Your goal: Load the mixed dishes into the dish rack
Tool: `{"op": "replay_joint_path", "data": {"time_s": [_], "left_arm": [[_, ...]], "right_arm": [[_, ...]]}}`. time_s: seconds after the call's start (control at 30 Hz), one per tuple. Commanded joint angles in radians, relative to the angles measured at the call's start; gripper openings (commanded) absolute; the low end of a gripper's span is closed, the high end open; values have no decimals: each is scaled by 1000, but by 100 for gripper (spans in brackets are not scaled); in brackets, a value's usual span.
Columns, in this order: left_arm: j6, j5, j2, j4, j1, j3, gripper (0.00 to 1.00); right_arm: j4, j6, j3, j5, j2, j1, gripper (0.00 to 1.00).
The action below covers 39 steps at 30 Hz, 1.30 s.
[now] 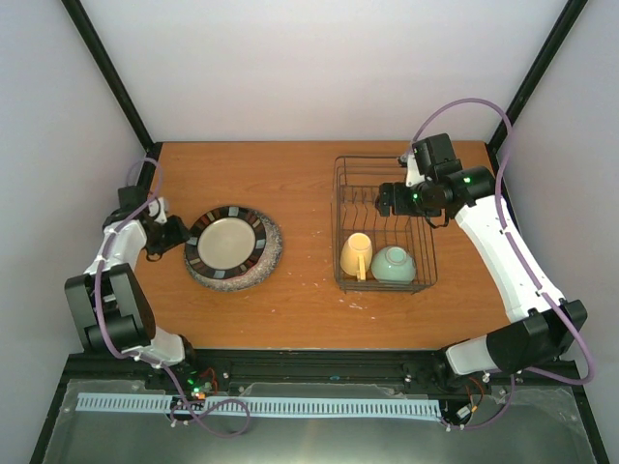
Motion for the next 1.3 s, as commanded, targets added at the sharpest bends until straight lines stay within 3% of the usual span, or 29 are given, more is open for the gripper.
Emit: {"op": "replay_joint_path", "data": {"time_s": [0.0,0.17,0.43,0.7,1.03,1.27], "left_arm": [[16,154,5,66,110,-31,46],[23,331,40,129,180,-53,40],[26,486,117,225,196,-113,37],[26,549,168,277,208,-144,33],[46,622,234,276,215,-136,2],[46,649,213,286,222,-139,1]], "right_arm": [[12,-31,10,-54,0,6,92],[28,-44,21,-93,15,6,92],[30,-56,25,-98,28,6,91],[29,-57,20,-100,25,6,91],[33,-54,16,-123,31,5,91],[63,-55,5,-172,39,6,90]]}}
